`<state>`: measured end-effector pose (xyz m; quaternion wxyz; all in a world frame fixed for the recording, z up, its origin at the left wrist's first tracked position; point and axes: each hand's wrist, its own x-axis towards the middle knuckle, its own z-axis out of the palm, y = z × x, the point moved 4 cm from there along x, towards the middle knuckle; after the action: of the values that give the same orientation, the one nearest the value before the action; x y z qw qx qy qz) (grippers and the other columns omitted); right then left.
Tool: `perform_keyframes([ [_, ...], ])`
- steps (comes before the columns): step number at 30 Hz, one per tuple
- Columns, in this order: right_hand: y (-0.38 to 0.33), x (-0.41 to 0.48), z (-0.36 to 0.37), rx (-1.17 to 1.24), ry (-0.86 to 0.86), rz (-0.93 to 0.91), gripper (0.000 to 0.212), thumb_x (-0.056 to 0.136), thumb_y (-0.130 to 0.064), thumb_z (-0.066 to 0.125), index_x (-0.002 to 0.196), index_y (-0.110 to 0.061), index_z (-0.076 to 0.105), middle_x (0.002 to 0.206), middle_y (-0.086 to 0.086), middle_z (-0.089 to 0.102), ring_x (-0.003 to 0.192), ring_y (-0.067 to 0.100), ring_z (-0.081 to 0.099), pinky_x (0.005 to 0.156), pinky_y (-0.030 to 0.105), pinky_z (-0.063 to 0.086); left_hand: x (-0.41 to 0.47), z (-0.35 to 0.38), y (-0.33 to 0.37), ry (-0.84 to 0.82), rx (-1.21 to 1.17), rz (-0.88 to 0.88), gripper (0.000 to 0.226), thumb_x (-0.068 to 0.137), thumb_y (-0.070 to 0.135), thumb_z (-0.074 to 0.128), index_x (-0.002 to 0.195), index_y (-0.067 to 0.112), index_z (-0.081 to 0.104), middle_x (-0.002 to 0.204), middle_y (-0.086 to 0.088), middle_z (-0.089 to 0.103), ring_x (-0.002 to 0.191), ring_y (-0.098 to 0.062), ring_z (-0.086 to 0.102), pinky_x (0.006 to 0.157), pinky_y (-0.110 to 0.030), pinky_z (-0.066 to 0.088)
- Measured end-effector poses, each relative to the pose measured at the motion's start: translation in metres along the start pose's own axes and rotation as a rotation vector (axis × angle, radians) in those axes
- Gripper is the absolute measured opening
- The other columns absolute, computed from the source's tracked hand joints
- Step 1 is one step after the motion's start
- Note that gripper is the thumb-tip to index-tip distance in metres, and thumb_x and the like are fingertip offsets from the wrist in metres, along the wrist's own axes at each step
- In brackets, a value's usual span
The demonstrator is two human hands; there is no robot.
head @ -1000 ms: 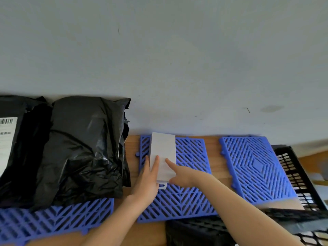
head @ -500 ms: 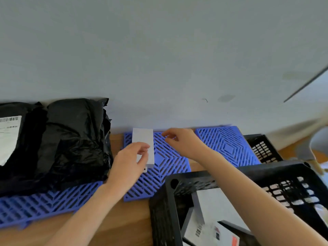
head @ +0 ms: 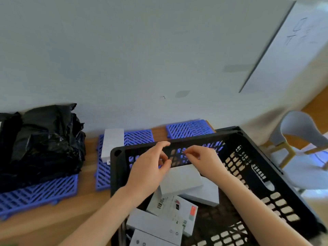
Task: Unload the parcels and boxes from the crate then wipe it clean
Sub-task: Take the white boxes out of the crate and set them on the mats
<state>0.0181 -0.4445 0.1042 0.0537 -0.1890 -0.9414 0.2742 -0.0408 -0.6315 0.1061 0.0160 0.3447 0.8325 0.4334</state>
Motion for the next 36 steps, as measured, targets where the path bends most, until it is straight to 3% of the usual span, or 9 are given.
perform_keyframes([
  [4, 0.071, -0.007, 0.030, -0.095, -0.129, 0.176, 0.038, 0.092, -0.034, 0.058, 0.129, -0.027, 0.055, 0.123, 0.001, 0.057, 0.106, 0.018, 0.057, 0.090, 0.031, 0.047, -0.013, 0.071, -0.014, -0.182, 0.125, -0.194, 0.067, 0.088, 0.040, 0.066, 0.144, 0.036, 0.029, 0.125, 0.007, 0.053, 0.110, -0.012, 0.056, 0.087, -0.033, 0.051],
  [8, 0.111, -0.018, 0.072, -0.085, -0.268, 0.321, 0.069, 0.089, -0.042, 0.060, 0.148, -0.032, 0.025, 0.151, 0.008, 0.029, 0.130, 0.029, 0.042, 0.102, 0.038, 0.039, -0.026, 0.116, -0.043, -0.286, 0.193, -0.416, 0.070, 0.088, 0.037, 0.066, 0.146, 0.027, 0.027, 0.138, -0.004, 0.042, 0.120, -0.023, 0.051, 0.092, -0.033, 0.046],
  [11, 0.127, -0.022, 0.094, 0.020, -0.311, 0.389, 0.079, 0.088, -0.041, 0.062, 0.150, -0.036, 0.013, 0.154, 0.009, 0.024, 0.134, 0.030, 0.038, 0.105, 0.040, 0.039, -0.034, 0.130, -0.062, -0.322, 0.309, -0.466, 0.070, 0.091, 0.036, 0.063, 0.148, 0.026, 0.025, 0.142, -0.005, 0.036, 0.119, -0.023, 0.052, 0.089, -0.031, 0.047],
  [13, 0.132, -0.021, 0.101, 0.035, -0.368, 0.393, 0.079, 0.088, -0.043, 0.062, 0.150, -0.034, 0.015, 0.153, 0.012, 0.026, 0.134, 0.031, 0.038, 0.106, 0.041, 0.037, -0.035, 0.134, -0.071, -0.371, 0.375, -0.457, 0.073, 0.092, 0.036, 0.062, 0.151, 0.027, 0.019, 0.147, -0.006, 0.029, 0.119, -0.025, 0.052, 0.090, -0.031, 0.048],
  [19, 0.135, -0.018, 0.102, 0.121, -0.370, 0.427, 0.080, 0.085, -0.037, 0.067, 0.149, -0.031, 0.020, 0.152, 0.012, 0.022, 0.132, 0.032, 0.039, 0.105, 0.042, 0.039, -0.041, 0.142, -0.081, -0.488, 0.228, -0.548, 0.078, 0.087, 0.034, 0.066, 0.151, 0.026, 0.023, 0.143, -0.008, 0.037, 0.127, -0.026, 0.045, 0.102, -0.035, 0.046],
  [24, 0.132, -0.015, 0.083, 0.203, -0.233, 0.458, 0.080, 0.077, -0.033, 0.077, 0.144, -0.030, 0.034, 0.146, 0.008, 0.035, 0.125, 0.026, 0.046, 0.100, 0.039, 0.047, -0.039, 0.132, -0.072, -0.384, 0.210, -0.579, 0.085, 0.076, 0.036, 0.077, 0.146, 0.028, 0.032, 0.133, -0.005, 0.046, 0.120, -0.023, 0.049, 0.095, -0.034, 0.050],
  [28, 0.128, -0.013, 0.047, 0.345, -0.015, 0.466, 0.076, 0.075, -0.035, 0.080, 0.140, -0.029, 0.041, 0.127, 0.004, 0.054, 0.107, 0.018, 0.055, 0.085, 0.033, 0.053, -0.037, 0.118, -0.051, -0.271, 0.199, -0.513, 0.085, 0.073, 0.035, 0.077, 0.146, 0.030, 0.032, 0.129, 0.000, 0.050, 0.117, -0.019, 0.050, 0.095, -0.034, 0.049],
  [32, 0.120, -0.027, 0.014, 0.482, 0.080, 0.447, 0.067, 0.074, -0.034, 0.081, 0.132, -0.033, 0.050, 0.096, -0.004, 0.057, 0.083, 0.008, 0.056, 0.062, 0.021, 0.047, -0.038, 0.096, -0.021, -0.115, 0.221, -0.355, 0.083, 0.075, 0.042, 0.076, 0.146, 0.032, 0.033, 0.133, 0.006, 0.049, 0.118, -0.010, 0.047, 0.094, -0.027, 0.042],
  [36, 0.113, -0.046, -0.018, 0.626, 0.186, 0.414, 0.058, 0.071, -0.028, 0.083, 0.120, -0.038, 0.054, 0.101, 0.000, 0.056, 0.093, 0.018, 0.058, 0.078, 0.043, 0.058, -0.034, 0.071, 0.016, 0.043, 0.220, -0.133, 0.078, 0.077, 0.042, 0.077, 0.143, 0.033, 0.036, 0.137, 0.010, 0.046, 0.118, -0.003, 0.043, 0.092, -0.023, 0.042],
])
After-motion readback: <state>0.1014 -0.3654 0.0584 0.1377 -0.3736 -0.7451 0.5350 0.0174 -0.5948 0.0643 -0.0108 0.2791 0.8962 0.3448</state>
